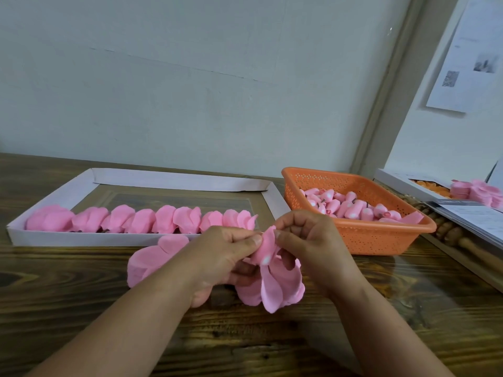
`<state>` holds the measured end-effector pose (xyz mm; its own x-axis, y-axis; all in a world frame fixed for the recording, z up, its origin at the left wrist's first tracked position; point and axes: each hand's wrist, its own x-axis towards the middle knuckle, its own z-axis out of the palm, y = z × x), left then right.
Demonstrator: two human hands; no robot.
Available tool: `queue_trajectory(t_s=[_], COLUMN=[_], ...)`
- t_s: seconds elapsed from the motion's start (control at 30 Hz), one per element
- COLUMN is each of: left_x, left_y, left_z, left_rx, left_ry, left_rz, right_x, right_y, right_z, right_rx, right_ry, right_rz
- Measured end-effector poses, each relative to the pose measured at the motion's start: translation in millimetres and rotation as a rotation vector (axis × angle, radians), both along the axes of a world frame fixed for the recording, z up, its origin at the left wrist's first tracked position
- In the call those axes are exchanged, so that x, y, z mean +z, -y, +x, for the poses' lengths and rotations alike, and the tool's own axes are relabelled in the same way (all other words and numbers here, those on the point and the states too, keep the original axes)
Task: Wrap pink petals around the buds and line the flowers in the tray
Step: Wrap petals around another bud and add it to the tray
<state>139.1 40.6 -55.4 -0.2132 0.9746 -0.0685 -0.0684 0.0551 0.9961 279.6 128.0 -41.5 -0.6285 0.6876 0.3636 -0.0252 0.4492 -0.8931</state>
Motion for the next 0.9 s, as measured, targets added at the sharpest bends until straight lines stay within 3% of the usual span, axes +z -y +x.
queue_trajectory(t_s=[0.23, 0.6, 0.9], left_x=[3, 9, 14], left_y=[1, 4, 8], left_z=[5, 1, 3], left_rx=[0.041, -0.127, -0.168], left_ry=[-0.184, 0.367, 0.362], left_rz=[0.082, 0.048, 0.031], right_x=[5, 16, 19], right_y=[5, 9, 12], right_z=[-1, -1, 0], right_rx=[-0.051, 0.012, -0.016], right_ry=[-0.044, -0.018, 0.033], right_rz=[0.037, 0.030, 0.051])
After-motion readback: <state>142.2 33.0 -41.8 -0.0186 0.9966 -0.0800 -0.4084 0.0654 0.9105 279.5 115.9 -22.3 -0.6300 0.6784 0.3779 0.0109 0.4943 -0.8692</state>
